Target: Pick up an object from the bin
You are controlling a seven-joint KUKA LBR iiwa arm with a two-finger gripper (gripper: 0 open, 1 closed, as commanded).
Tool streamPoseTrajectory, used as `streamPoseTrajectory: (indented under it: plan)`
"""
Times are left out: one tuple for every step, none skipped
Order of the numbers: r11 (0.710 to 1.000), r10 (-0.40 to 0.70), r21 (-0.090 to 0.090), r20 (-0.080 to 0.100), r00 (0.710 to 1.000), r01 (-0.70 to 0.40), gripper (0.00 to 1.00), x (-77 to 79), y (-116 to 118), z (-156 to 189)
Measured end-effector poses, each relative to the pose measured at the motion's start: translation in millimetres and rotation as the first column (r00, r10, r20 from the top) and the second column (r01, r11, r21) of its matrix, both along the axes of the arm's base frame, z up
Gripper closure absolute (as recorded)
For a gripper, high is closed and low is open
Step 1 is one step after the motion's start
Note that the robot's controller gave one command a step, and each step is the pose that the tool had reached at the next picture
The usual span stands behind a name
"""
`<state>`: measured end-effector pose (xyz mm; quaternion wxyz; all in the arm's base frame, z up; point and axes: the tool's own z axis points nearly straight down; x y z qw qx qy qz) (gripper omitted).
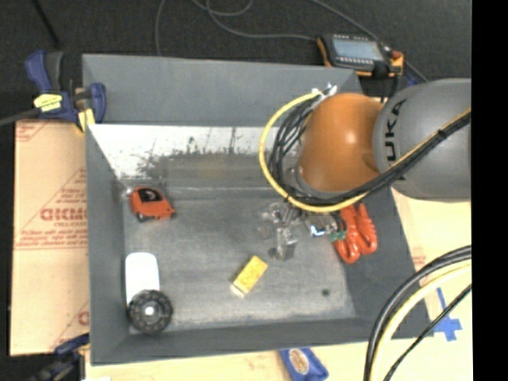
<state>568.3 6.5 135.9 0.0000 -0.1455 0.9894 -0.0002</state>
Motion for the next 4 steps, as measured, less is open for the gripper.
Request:
streamPoseTrajectory:
  plan:
    - [1.000, 0.013, 0.000, 0.003, 1.000, -0.013, 0.00, 24.1, 3.0, -15.8]
    - [1.000, 0.015, 0.000, 0.003, 1.000, -0.015, 0.00, 26.0, 3.7, -20.5]
    - [0.996, 0.092, -0.001, 0.005, 0.996, -0.092, 0.00, 4.5, 12.2, -32.0]
    - [0.995, 0.103, 0.001, 0.003, 0.995, -0.103, 0.00, -31.1, 21.6, -49.3]
